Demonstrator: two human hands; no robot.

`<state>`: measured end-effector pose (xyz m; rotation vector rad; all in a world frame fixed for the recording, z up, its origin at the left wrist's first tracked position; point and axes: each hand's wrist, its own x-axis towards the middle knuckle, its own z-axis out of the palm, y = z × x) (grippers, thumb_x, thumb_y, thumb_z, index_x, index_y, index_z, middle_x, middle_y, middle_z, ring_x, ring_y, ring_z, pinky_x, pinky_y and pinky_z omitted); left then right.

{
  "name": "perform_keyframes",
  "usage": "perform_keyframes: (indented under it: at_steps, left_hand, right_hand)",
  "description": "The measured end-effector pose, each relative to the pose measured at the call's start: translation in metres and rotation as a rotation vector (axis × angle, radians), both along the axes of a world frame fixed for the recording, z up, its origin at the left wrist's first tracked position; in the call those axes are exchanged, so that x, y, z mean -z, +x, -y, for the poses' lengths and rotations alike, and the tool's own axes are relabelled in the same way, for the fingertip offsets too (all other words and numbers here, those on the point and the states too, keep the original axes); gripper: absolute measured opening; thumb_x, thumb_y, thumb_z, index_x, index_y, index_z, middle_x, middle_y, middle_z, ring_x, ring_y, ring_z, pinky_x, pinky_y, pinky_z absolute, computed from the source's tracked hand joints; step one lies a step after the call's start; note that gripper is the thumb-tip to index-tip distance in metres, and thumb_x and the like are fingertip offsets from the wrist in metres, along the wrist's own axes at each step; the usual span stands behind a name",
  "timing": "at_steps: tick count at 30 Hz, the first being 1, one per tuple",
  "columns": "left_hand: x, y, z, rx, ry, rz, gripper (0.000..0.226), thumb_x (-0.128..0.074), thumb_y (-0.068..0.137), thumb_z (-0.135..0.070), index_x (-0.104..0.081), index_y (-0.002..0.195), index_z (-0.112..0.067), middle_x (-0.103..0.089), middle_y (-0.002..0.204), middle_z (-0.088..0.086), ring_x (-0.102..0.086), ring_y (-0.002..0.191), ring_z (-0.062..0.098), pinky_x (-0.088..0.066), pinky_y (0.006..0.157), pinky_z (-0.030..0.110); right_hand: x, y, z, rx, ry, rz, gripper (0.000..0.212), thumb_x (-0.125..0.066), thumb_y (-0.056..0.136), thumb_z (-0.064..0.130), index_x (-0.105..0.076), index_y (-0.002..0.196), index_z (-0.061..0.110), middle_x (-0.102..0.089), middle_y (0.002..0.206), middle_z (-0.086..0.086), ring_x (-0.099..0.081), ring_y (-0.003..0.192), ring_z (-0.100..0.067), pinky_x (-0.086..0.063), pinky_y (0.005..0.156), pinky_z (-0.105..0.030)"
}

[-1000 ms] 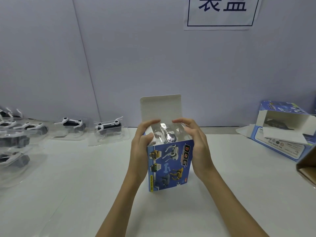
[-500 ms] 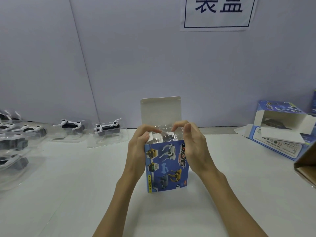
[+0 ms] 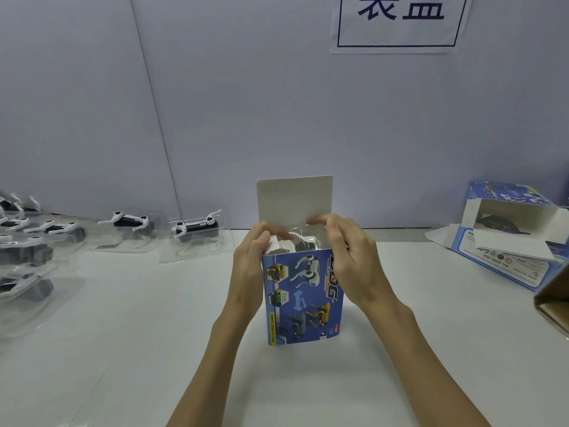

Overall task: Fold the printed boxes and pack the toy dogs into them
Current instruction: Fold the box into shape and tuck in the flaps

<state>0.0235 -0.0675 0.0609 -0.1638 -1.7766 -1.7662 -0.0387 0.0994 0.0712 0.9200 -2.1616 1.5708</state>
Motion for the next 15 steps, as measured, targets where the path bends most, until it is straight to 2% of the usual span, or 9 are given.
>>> perform_keyframes:
  at_steps: [2, 3, 5, 7, 10, 15]
  left_hand:
    - [0.002, 0.002, 0.0, -0.003, -0.013, 0.003, 0.048, -0.03, 0.103, -0.044, -0.066, 0.112, -0.013, -0.074, 0.115, 0.006, -0.075, 0.099, 0.026, -0.06, 0.077, 0.029]
    - [0.002, 0.003, -0.001, -0.012, -0.024, 0.001, 0.053, -0.03, 0.103, -0.054, -0.066, 0.117, -0.018, -0.074, 0.118, 0.001, -0.076, 0.101, 0.024, -0.06, 0.079, 0.028]
    - [0.0, 0.005, -0.004, -0.022, -0.014, 0.008, 0.069, -0.039, 0.092, -0.081, -0.068, 0.118, -0.024, -0.073, 0.121, -0.001, -0.076, 0.103, 0.027, -0.063, 0.076, 0.035]
    - [-0.001, 0.003, -0.004, -0.052, -0.017, 0.013, 0.077, -0.042, 0.081, -0.093, -0.071, 0.113, -0.029, -0.074, 0.119, -0.001, -0.076, 0.102, 0.028, -0.064, 0.075, 0.04]
    - [-0.001, 0.001, -0.003, -0.107, -0.057, -0.003, 0.074, -0.037, 0.083, -0.093, -0.074, 0.106, -0.033, -0.075, 0.116, -0.002, -0.074, 0.107, 0.027, -0.062, 0.088, 0.052]
    - [-0.003, -0.002, 0.001, -0.131, -0.131, 0.01, 0.071, -0.031, 0.084, -0.094, -0.074, 0.095, -0.039, -0.076, 0.111, -0.005, -0.072, 0.109, 0.027, -0.055, 0.098, 0.061]
  right_hand:
    - [-0.003, -0.001, -0.001, -0.005, 0.002, 0.009, 0.037, -0.03, 0.104, 0.053, -0.063, 0.113, 0.04, -0.067, 0.12, 0.01, -0.069, 0.107, -0.014, -0.064, 0.075, -0.035]
    - [-0.005, 0.0, -0.001, -0.011, 0.0, 0.019, 0.04, -0.029, 0.103, 0.055, -0.064, 0.113, 0.039, -0.068, 0.12, 0.01, -0.069, 0.109, -0.013, -0.063, 0.077, -0.033]
    - [-0.008, -0.001, -0.002, -0.023, 0.007, 0.034, 0.039, -0.027, 0.102, 0.062, -0.063, 0.109, 0.047, -0.068, 0.12, 0.012, -0.069, 0.108, -0.012, -0.061, 0.083, -0.034]
    - [-0.012, 0.0, -0.003, -0.024, 0.027, 0.048, 0.042, -0.024, 0.099, 0.07, -0.062, 0.102, 0.053, -0.068, 0.118, 0.014, -0.069, 0.105, -0.011, -0.06, 0.087, -0.038]
    - [-0.016, -0.001, -0.002, 0.008, 0.074, 0.026, 0.056, -0.019, 0.094, 0.08, -0.063, 0.098, 0.047, -0.068, 0.115, 0.013, -0.066, 0.105, -0.007, -0.059, 0.087, -0.032]
    - [-0.015, -0.004, 0.001, 0.013, 0.105, 0.051, 0.038, -0.028, 0.098, 0.072, -0.059, 0.087, 0.052, -0.062, 0.107, 0.012, -0.069, 0.102, -0.016, -0.062, 0.076, -0.03]
